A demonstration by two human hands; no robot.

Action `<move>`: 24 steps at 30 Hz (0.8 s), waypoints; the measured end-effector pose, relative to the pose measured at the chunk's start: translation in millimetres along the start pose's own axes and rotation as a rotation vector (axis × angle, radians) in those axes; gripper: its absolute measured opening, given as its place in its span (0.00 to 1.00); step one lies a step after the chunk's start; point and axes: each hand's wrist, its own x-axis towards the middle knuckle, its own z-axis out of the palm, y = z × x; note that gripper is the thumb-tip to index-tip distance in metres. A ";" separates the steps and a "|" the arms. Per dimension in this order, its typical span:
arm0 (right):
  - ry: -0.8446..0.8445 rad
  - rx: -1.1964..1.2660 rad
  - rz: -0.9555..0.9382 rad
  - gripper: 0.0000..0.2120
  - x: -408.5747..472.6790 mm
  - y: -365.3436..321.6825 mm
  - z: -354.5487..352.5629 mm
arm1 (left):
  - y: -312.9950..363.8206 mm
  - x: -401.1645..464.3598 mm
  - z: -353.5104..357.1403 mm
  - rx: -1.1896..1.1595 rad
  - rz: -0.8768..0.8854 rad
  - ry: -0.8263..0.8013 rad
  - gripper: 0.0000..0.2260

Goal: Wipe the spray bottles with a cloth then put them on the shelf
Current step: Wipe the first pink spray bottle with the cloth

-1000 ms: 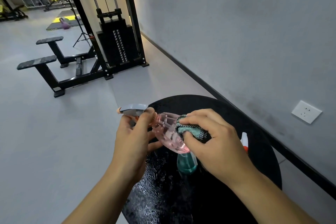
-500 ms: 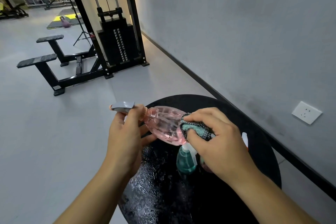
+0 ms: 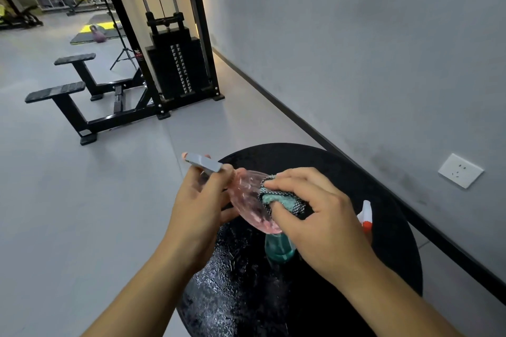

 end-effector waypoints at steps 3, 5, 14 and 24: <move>-0.005 -0.020 -0.030 0.16 -1.1 -0.3 2.0 | -1.1 -0.4 0.4 -0.010 -0.002 0.008 0.04; 0.003 -0.006 -0.008 0.16 -0.3 0.3 0.8 | 0.4 1.0 -0.4 -0.026 0.009 0.023 0.04; -0.020 -0.024 -0.006 0.16 -2.7 -3.6 0.5 | -7.4 3.2 -2.9 0.102 0.044 -0.022 0.07; -0.060 0.031 0.023 0.13 1.7 -10.8 -2.6 | -13.4 -2.2 -9.3 0.202 0.057 -0.170 0.19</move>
